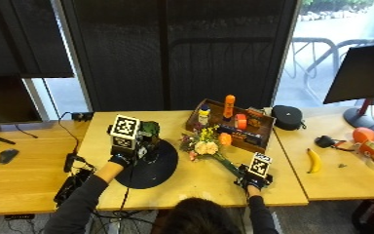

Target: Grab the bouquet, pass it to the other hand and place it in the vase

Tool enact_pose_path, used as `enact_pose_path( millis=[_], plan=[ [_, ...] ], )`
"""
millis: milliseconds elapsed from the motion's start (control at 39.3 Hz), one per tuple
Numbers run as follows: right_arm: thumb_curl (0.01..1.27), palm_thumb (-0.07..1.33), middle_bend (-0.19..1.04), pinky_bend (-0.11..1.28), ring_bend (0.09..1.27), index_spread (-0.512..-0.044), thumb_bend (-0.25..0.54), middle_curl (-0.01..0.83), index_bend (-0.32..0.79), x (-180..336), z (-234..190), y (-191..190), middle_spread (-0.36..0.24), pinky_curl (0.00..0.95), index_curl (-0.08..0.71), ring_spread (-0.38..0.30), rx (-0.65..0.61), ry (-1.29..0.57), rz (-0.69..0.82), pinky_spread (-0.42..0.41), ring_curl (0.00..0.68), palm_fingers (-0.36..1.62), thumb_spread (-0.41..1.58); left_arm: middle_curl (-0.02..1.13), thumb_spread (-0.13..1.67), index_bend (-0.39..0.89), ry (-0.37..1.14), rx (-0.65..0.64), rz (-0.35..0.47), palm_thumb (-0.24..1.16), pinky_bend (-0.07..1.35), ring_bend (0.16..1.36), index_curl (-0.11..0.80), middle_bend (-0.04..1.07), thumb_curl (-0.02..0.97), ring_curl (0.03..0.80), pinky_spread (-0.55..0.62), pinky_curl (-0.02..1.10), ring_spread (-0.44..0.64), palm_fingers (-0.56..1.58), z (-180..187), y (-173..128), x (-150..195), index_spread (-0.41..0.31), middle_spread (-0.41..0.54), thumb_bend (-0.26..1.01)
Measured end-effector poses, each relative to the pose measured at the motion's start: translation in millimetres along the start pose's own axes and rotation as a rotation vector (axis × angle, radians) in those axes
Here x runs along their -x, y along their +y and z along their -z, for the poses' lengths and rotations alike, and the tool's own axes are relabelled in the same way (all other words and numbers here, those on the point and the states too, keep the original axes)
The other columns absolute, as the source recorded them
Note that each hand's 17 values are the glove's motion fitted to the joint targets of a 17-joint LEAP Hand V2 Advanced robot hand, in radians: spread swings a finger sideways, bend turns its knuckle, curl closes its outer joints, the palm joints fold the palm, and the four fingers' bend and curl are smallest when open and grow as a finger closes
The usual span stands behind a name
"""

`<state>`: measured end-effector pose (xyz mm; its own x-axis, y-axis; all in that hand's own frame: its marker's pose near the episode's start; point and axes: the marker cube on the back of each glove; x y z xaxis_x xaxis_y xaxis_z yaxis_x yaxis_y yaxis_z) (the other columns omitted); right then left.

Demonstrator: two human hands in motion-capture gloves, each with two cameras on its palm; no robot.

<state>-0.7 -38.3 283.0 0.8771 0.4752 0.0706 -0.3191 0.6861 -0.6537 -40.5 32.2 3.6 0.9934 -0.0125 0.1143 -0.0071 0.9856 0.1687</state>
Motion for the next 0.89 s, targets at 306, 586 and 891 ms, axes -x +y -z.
enact_pose_path(
  millis=[306, 586, 891],
  plan=[
    [0.35, 0.68, 0.24, 0.46, 0.55, -0.302, -0.016, 0.412, 0.15, 4.6, 23.2, 12.7, -0.111, 0.328, 0.229, -0.183, -0.332, 0.074, -0.066, 0.032, 0.372, 0.48, 1.08, 0.32, 1.11, 0.1, 0.005, 0.022, 0.0, 0.13, 0.39, 0.6, 0.222, 0.2, 0.283, 0.248, 0.49, 0.32, 0.43, -0.06, -2.8, 9.6, 0.3, -0.009, 0.309, -0.01],
    [0.34, 0.75, 0.18, 0.44, 0.56, -0.293, 0.005, 0.412, 0.22, 20.3, 20.0, 23.9, -0.149, 0.326, 0.296, -0.223, -0.356, 0.199, -0.018, -0.118, 0.384, 0.91, 1.09, 0.32, 1.13, 0.1, -0.005, 0.057, 0.017, 0.16, 0.41, 0.6, 0.203, 0.19, 0.288, 0.252, 0.49, 0.33, 0.43, -0.06, -5.6, 23.5, 8.9, -0.006, 0.324, -0.02],
    [0.36, 1.0, 0.38, 0.44, 0.66, -0.245, 0.109, 0.507, 0.14, 21.5, 24.5, -5.2, -0.181, 0.367, 0.352, -0.233, -0.695, -0.152, 0.078, -0.26, 0.454, 1.32, 1.17, 0.32, 1.18, 0.11, 0.021, 0.099, 0.023, 0.23, 0.43, 0.6, 0.196, 0.18, 0.296, 0.254, 0.48, 0.33, 0.44, -0.06, -17.1, 31.5, 14.4, -0.005, 0.336, -0.01]
  ],
)
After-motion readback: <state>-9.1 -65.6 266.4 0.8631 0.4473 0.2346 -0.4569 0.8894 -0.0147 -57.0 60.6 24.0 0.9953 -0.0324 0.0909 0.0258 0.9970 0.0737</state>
